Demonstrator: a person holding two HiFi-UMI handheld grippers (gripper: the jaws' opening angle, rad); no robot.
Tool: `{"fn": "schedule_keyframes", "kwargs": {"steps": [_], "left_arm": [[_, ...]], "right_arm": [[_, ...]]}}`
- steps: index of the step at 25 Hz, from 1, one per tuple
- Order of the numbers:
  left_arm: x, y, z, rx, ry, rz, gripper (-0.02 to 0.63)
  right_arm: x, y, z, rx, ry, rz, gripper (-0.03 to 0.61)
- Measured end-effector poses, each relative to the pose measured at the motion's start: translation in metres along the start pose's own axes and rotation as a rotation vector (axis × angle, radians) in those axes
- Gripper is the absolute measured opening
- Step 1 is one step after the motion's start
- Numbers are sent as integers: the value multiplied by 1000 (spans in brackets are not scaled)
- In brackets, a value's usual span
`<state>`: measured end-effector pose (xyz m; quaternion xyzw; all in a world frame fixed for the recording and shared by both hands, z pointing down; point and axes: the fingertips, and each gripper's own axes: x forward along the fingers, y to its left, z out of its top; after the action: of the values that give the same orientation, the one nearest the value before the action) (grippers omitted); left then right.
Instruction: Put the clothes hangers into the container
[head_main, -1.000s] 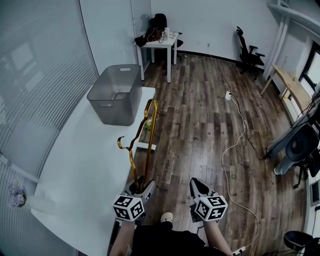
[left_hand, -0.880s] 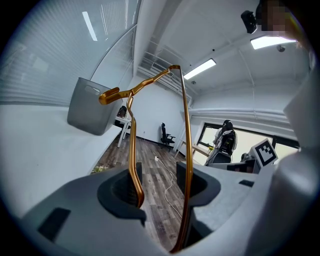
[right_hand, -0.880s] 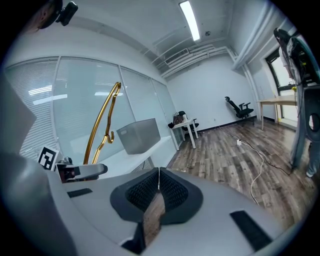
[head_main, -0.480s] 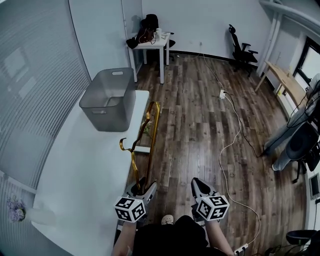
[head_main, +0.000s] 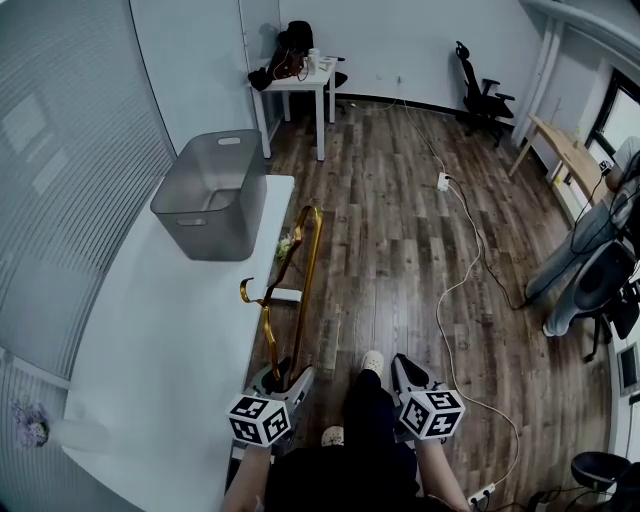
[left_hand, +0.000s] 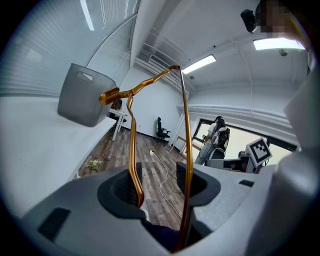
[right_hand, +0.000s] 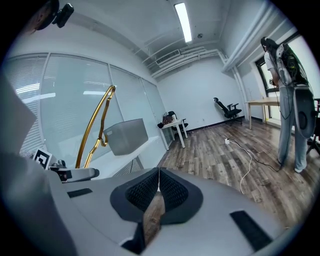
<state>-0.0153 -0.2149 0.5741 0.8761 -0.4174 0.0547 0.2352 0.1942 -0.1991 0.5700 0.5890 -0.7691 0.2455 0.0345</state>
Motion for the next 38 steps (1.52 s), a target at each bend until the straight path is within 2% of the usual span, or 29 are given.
{"fn": "schedule_keyframes", "kwargs": {"steps": [7, 23, 38], "left_arm": [[40, 3, 11, 7, 6, 4, 221], [159, 28, 93, 15, -48, 63, 221], [249, 51, 132, 1, -34, 111, 222]], "right_arm": [[30, -21, 18, -2, -1, 17, 29], [142, -83, 116, -43, -8, 109, 29], [225, -133, 161, -34, 38, 151, 29]]}}
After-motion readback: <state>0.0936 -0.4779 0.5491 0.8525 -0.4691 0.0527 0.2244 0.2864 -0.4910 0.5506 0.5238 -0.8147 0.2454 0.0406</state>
